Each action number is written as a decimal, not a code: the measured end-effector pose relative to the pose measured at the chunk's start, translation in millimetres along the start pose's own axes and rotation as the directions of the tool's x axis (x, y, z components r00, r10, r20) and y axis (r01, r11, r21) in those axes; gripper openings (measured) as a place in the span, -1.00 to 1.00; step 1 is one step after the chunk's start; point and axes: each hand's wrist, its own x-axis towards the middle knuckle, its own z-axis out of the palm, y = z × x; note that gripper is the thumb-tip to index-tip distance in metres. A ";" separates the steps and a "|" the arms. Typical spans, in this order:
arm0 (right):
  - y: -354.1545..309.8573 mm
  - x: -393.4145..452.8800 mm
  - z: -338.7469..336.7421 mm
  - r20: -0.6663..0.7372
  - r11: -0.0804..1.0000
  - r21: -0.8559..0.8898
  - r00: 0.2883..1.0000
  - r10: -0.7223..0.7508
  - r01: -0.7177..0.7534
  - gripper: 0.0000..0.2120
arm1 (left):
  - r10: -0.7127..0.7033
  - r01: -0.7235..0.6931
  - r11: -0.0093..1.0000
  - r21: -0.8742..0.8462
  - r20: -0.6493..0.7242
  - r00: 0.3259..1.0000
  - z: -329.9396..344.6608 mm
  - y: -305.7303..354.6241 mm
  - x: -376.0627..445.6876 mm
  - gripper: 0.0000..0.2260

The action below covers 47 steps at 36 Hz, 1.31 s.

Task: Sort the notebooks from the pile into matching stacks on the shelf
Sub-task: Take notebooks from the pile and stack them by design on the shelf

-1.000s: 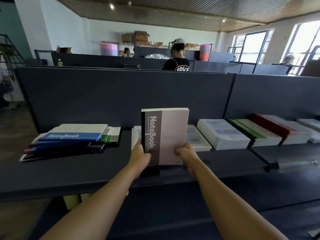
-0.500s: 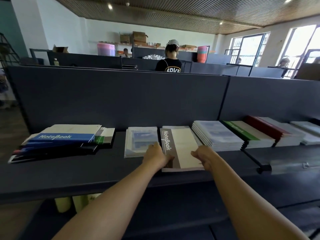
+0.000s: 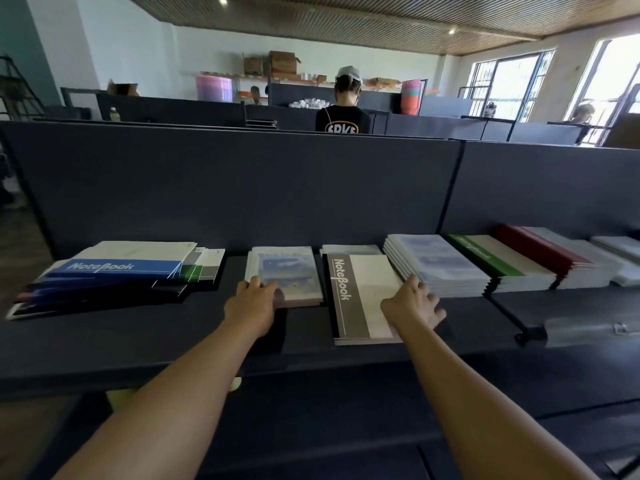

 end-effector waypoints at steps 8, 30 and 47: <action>-53.6 -21.9 17.4 -0.102 0.883 -0.122 0.879 -0.466 0.454 -0.46 | -0.004 0.004 0.999 -0.032 0.017 1.000 -11.7 -9.7 -4.1 -0.64; -228.8 -105.5 101.5 0.191 0.551 -0.206 0.585 -0.788 0.809 -0.64 | -0.181 0.199 0.979 0.051 -0.252 0.951 -76.1 -204.6 -24.7 -0.64; -286.2 -102.7 145.0 0.289 0.388 -0.334 0.485 -0.825 0.859 -0.43 | -0.074 0.079 0.997 0.007 -0.265 0.961 -75.1 -260.3 8.1 -0.62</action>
